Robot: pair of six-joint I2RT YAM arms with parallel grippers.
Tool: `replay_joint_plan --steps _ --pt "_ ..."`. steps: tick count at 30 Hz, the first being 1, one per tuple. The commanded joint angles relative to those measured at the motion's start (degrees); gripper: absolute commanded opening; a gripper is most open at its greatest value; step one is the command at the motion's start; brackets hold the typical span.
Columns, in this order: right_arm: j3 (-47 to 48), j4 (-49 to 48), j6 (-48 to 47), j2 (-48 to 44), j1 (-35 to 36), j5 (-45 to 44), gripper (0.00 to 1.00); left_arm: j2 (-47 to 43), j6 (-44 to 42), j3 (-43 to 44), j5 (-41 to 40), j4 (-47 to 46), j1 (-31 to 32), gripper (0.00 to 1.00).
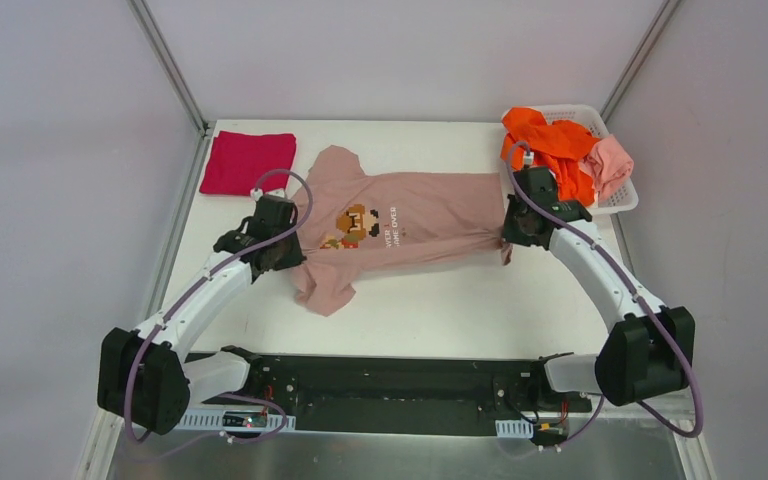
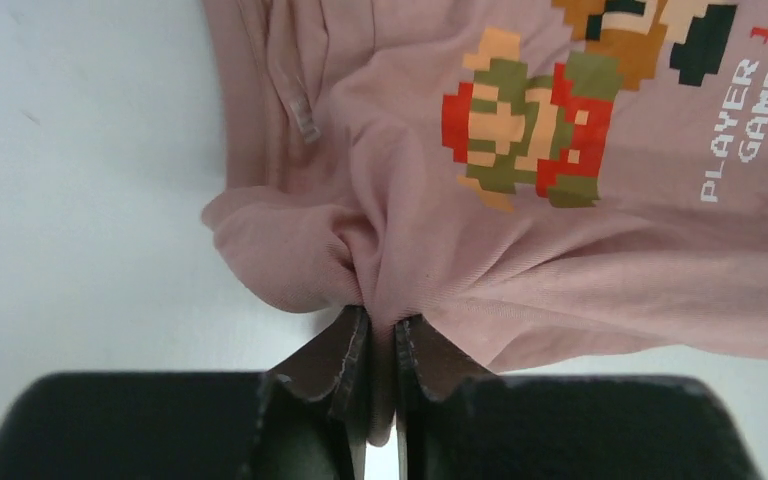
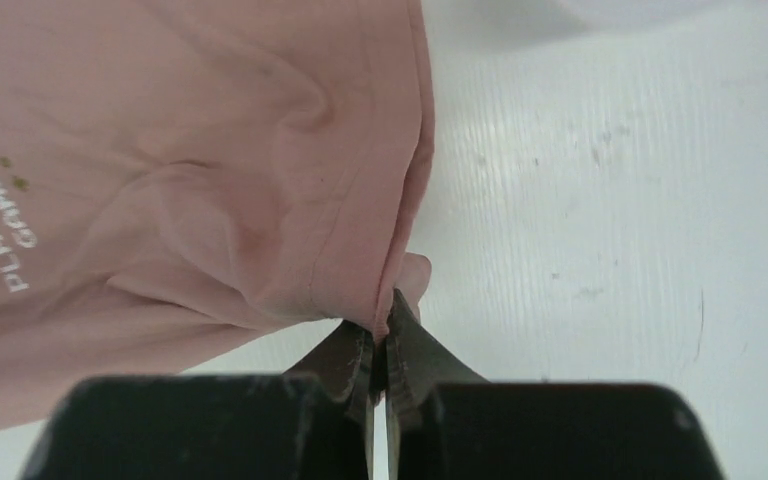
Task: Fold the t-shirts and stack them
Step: Flatten out the tshirt
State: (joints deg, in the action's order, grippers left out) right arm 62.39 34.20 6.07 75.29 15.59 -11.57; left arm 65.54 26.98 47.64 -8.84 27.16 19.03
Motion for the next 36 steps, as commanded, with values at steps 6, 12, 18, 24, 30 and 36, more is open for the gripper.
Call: replay_joint_plan --steps 6,12,18,24,30,36 --pt "-4.88 6.93 9.54 3.96 -0.58 -4.60 0.02 2.90 10.95 -4.75 6.29 -0.15 -0.46 0.16" --pt "-2.85 3.51 9.89 6.16 -0.62 -6.04 0.03 7.09 8.55 0.30 3.21 -0.34 -0.47 0.16" --pt "4.33 2.77 8.81 12.19 -1.07 -9.36 0.07 18.19 4.16 12.17 -0.17 -0.53 -0.53 0.22" --pt "10.40 3.25 7.64 19.38 -2.08 -11.92 0.39 31.28 -0.49 21.08 0.75 -0.44 -0.97 0.49" --pt "8.38 4.11 8.94 14.06 -2.00 -12.19 0.99 27.75 -1.49 22.41 4.53 -0.35 -1.10 0.93" --pt "-1.63 0.68 13.50 -1.19 -1.97 -6.97 1.00 9.52 2.51 11.25 2.87 -0.35 -1.05 0.99"
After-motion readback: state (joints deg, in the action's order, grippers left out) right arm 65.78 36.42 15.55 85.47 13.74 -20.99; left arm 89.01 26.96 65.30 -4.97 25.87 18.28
